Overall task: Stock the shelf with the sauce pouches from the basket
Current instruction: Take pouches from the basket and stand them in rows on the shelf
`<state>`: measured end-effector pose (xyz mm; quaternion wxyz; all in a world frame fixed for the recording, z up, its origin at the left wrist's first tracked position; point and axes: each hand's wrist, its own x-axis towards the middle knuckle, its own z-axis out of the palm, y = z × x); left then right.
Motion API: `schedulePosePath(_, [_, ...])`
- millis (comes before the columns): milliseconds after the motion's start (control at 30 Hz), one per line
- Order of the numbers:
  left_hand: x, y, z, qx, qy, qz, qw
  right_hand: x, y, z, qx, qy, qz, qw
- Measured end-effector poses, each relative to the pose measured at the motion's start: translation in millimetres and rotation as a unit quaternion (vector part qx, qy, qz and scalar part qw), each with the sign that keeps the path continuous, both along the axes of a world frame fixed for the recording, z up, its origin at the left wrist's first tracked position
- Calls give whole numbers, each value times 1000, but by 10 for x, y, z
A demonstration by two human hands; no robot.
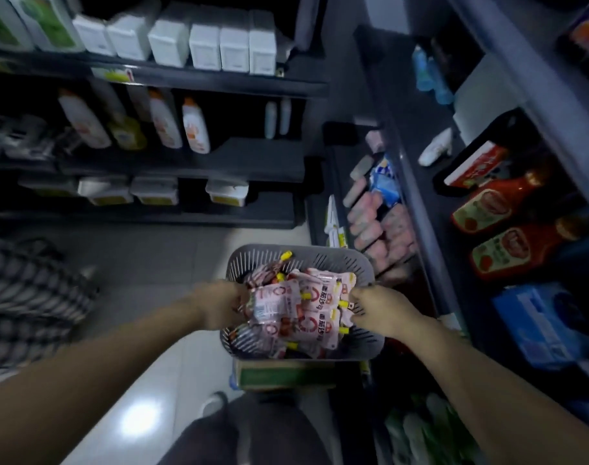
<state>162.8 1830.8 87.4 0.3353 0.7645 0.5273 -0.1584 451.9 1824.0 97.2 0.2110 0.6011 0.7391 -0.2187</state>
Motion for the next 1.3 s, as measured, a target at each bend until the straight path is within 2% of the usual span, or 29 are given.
schedulePosePath(233, [412, 50, -822, -25, 41, 19, 999, 275, -10, -825, -133, 82, -135, 978])
schedulePosePath(400, [585, 112, -1445, -67, 63, 55, 994, 274, -184, -1526, -211, 122, -250, 937])
schedulePosePath(533, [679, 263, -1914, -44, 90, 70, 993, 98, -142, -1945, -219, 170, -313, 908])
schedulePosePath(567, [711, 303, -2008, -39, 96, 72, 992, 43, -114, -2037, -220, 190, -348, 891])
schedulePosePath(600, [750, 339, -2096, -33, 100, 72, 992, -13, -85, -2132, -221, 214, -397, 865])
schedulePosePath(633, [789, 365, -2176, -26, 102, 71, 992, -60, -66, -2224, -230, 236, -465, 822])
schedulePosePath(667, [826, 386, -2239, -20, 105, 66, 992, -107, -59, -2302, -244, 253, -542, 763])
schedulePosePath(700, [862, 390, -2300, -16, 108, 58, 992, -140, -62, -2398, -275, 268, -620, 684])
schedulePosePath(767, [928, 372, -2403, -14, 118, 48, 992, -208, -37, -2509, -316, 302, -749, 498])
schedulePosePath(833, [984, 349, -2450, -9, 134, 44, 990, -264, -55, -2594, -265, 330, -841, 338])
schedulePosePath(867, [1008, 333, -2474, -2, 144, 51, 988, -297, -55, -2631, -236, 340, -866, 280])
schedulePosePath(900, [1030, 331, -2505, 7, 145, 64, 987, -345, -43, -2638, -218, 346, -879, 245])
schedulePosePath(933, [1045, 327, -2532, 15, 145, 77, 986, -390, -38, -2640, -211, 349, -885, 226])
schedulePosePath(1000, [1077, 311, -2585, 18, 152, 91, 984, -459, -49, -2675, -216, 341, -881, 248])
schedulePosePath(1067, [1111, 294, -2609, 19, 92, 104, 990, -528, -54, -2692, -201, 339, -882, 259])
schedulePosePath(1100, [1157, 282, -2607, 5, 74, 110, 991, -559, -61, -2696, -189, 345, -883, 255])
schedulePosePath(1133, [1191, 285, -2555, -21, 67, 73, 995, -587, -66, -2711, -173, 356, -885, 247])
schedulePosePath(1167, [1202, 315, -2529, -25, 51, 88, 995, -612, -69, -2711, -151, 367, -887, 236])
schedulePosePath(1200, [1201, 310, -2534, 5, 61, 116, 991, -626, -78, -2692, -129, 378, -890, 220])
schedulePosePath(1267, [1139, 294, -2578, 45, 139, 100, 984, -625, -91, -2653, -106, 403, -885, 208])
schedulePosePath(1300, [1107, 298, -2598, 50, 147, 67, 986, -613, -96, -2632, -108, 417, -878, 209])
